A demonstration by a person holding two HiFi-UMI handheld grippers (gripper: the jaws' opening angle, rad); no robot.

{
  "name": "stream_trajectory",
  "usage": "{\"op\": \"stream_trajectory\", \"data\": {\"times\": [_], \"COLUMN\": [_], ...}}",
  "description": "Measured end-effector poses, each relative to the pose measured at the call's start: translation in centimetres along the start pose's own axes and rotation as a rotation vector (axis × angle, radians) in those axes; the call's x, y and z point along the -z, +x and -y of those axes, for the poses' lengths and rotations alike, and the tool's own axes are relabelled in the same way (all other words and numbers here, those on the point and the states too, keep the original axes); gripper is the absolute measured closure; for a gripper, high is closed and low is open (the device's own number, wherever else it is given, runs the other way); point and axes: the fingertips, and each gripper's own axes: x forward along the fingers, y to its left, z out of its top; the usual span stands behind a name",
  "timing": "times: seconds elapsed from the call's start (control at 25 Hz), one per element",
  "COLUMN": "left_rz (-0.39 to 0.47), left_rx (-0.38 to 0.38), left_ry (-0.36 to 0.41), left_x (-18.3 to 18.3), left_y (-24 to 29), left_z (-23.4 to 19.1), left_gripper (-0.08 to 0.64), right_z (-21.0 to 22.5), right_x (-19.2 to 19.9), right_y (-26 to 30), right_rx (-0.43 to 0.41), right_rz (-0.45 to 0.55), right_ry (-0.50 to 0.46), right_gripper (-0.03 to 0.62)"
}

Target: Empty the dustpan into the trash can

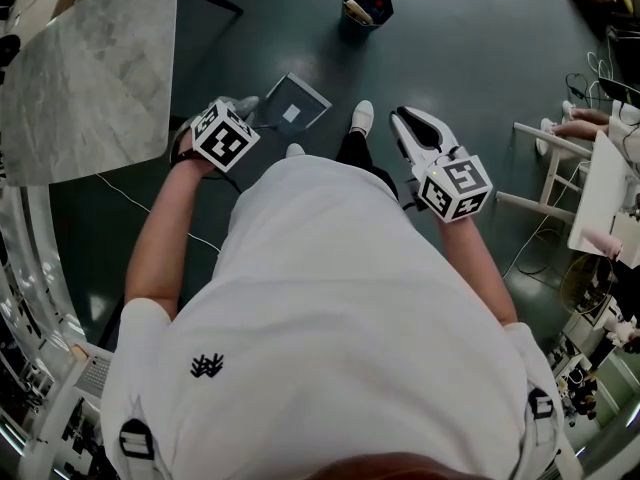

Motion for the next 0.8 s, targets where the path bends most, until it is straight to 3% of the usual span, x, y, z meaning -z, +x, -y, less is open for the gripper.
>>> {"op": "stream_trajectory", "data": {"times": [0.44, 0.8], "left_rz": [0.125, 0.142], "left_rx": [0.03, 0.022], "left_ry": [-0.113, -0.105], "left_x": [-0.8, -0.9], "left_y": [-1.0, -1.0], "left_z": [1.3, 2.5], "left_gripper": [0.503, 0.502], "right_z": [-1.8, -2.5], "right_x": [0.3, 0.2], "right_y": [0.2, 0.7], "right_rx": [0.014, 0.006], "right_rz": [-0.01, -0.019], "right_ry": [-0.034, -0.067], "right_gripper": [0.583, 0.591]}}
